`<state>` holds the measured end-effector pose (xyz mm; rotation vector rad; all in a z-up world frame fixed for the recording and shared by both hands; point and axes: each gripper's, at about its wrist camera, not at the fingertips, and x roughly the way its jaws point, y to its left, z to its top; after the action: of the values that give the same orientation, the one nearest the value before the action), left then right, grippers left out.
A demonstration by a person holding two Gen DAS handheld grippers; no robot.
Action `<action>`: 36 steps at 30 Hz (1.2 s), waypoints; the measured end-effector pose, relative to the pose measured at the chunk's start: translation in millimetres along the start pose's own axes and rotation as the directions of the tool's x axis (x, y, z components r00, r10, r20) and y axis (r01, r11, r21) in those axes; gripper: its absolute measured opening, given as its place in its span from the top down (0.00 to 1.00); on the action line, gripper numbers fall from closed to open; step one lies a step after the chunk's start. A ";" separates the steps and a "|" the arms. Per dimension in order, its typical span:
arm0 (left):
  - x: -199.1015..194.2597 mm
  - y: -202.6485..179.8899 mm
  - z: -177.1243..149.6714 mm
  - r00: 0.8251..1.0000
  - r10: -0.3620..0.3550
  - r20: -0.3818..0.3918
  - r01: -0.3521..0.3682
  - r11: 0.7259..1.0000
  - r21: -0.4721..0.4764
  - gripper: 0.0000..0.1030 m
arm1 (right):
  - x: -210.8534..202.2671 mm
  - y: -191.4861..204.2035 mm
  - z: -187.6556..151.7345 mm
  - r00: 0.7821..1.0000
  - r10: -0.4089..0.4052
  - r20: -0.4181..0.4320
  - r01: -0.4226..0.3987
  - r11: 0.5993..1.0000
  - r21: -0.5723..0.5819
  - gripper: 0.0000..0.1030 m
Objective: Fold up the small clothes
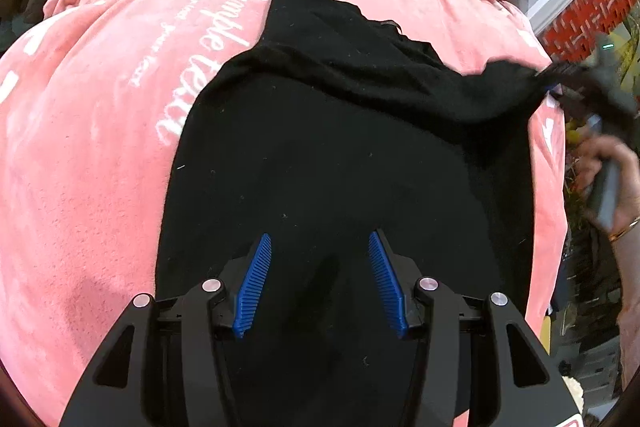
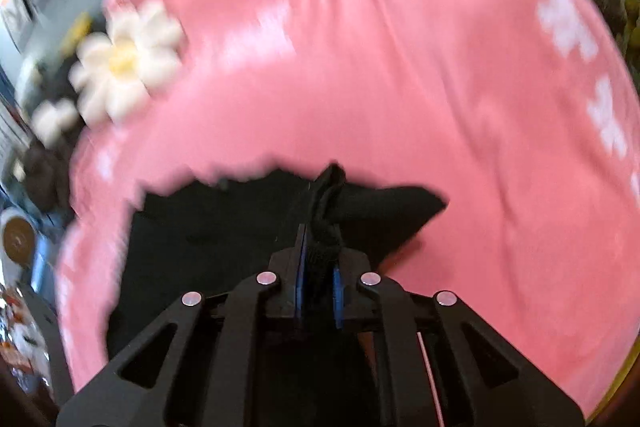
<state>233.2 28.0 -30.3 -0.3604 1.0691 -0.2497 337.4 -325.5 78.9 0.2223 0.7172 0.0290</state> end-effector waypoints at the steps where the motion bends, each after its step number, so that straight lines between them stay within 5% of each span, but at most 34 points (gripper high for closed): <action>1: -1.3 0.8 -0.5 1.000 0.002 0.004 -0.002 1.000 -0.003 0.53 | 5.1 -3.6 5.0 0.999 -0.053 0.014 0.053 0.998 -0.022 0.92; 3: -3.7 1.9 -0.6 1.000 0.007 0.011 -0.007 1.000 -0.008 0.53 | 34.1 -19.1 -4.7 0.981 -0.178 -0.074 0.172 0.982 -0.077 0.90; 5: -6.6 3.2 -2.1 1.000 0.015 0.016 -0.015 1.000 -0.014 0.53 | 67.2 -43.0 -30.0 0.939 -0.269 -0.214 0.254 0.963 -0.093 0.88; 12: -12.6 5.8 -15.0 1.000 0.020 0.012 -0.020 1.000 -0.015 0.50 | 34.4 -47.0 -68.9 0.966 -0.185 -0.180 0.178 0.983 -0.051 0.87; 17: -16.1 6.2 -26.9 1.000 0.026 0.004 -0.026 1.000 -0.009 0.50 | 26.2 -22.8 -80.0 0.970 -0.163 -0.183 0.145 0.984 -0.105 0.76; 36: -45.7 19.8 -59.3 0.999 0.006 0.037 -0.005 1.000 -0.029 0.50 | -1.8 60.9 -123.5 0.965 -0.154 -0.213 0.103 0.967 -0.235 0.76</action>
<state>160.1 53.2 -27.1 -0.3864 1.0380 -0.2226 258.2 -242.5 2.7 -0.0445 0.9514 0.0102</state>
